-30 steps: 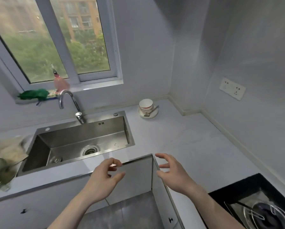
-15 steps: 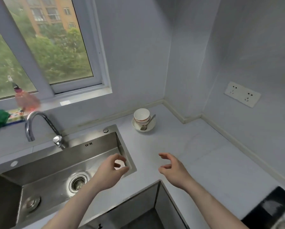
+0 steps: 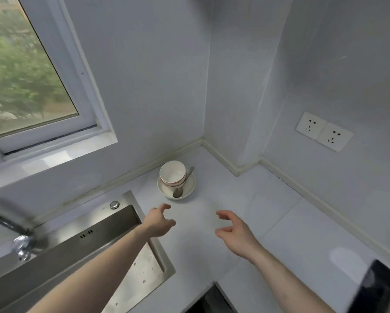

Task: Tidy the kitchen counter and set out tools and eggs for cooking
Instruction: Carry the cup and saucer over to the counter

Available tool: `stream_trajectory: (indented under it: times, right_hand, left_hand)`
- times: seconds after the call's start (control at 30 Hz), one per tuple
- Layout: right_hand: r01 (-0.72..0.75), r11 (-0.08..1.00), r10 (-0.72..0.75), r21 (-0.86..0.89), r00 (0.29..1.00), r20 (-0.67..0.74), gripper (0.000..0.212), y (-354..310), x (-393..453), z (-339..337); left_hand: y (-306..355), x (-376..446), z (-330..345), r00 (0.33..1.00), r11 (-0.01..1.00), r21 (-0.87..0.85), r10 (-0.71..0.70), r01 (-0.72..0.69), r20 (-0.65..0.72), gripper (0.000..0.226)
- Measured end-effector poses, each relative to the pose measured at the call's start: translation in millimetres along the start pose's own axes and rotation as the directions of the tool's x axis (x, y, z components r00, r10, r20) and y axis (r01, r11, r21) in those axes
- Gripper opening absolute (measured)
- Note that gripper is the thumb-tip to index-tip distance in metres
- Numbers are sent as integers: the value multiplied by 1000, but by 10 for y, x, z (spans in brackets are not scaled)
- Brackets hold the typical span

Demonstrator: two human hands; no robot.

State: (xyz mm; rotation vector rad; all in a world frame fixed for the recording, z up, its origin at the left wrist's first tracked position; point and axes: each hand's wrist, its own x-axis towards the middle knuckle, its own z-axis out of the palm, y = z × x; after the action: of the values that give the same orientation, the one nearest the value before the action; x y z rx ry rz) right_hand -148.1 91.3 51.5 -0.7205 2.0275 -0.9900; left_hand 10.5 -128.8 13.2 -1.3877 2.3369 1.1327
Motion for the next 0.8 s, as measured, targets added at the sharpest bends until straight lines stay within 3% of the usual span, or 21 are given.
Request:
stream_trajectory:
  times: [0.43,0.67,0.8]
  right_hand:
    - [-54,998,55,-28,998,42,47,147,815,-109]
    - [-88,994,92,-57,994,63,48,298,968,-123]
    - [-112,991,118,-77,990,77,49,387,1059,-47]
  left_hand:
    - [4,1159,57,992,968,233,-112,94,66,75]
    - [39,1268,108,1000,938,347,-7,5,2,57]
    - [6,1212,129,999,901,433,30,-36,21,57]
